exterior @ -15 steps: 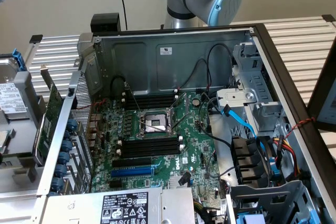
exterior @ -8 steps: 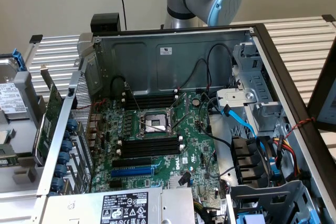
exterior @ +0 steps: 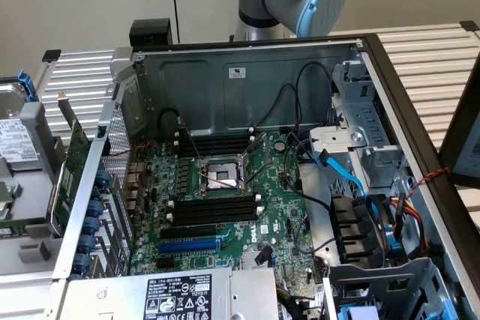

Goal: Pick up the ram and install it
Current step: 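Pick up the ram and move it above insertion slot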

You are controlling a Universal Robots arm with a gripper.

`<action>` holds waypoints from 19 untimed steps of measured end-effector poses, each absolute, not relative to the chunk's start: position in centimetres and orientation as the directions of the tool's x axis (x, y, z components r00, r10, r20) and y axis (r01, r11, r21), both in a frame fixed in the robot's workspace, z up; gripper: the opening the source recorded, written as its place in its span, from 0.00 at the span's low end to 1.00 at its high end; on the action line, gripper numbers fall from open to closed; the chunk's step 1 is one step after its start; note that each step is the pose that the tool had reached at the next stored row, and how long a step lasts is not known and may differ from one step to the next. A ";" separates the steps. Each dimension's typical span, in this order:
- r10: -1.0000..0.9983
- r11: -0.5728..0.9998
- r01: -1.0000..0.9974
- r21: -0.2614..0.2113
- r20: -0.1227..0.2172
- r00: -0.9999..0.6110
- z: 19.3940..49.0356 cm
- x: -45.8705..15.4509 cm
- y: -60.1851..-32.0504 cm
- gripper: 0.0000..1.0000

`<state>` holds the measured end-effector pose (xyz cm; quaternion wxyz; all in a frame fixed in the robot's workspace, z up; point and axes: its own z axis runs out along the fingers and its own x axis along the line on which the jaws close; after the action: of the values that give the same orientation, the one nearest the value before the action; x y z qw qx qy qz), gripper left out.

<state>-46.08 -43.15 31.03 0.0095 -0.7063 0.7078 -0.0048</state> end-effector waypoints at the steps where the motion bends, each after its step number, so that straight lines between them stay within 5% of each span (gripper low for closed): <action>1: -1.000 0.002 -1.000 -0.020 -0.007 -0.002 31.5 -45.9 -43.2 0.12; 19: -1.000 0.002 -1.000 -0.013 -0.007 -0.002 39.3 -38.9 -43.5 0.12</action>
<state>-38.92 -43.52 39.30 0.0071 -0.7064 0.7078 -0.0024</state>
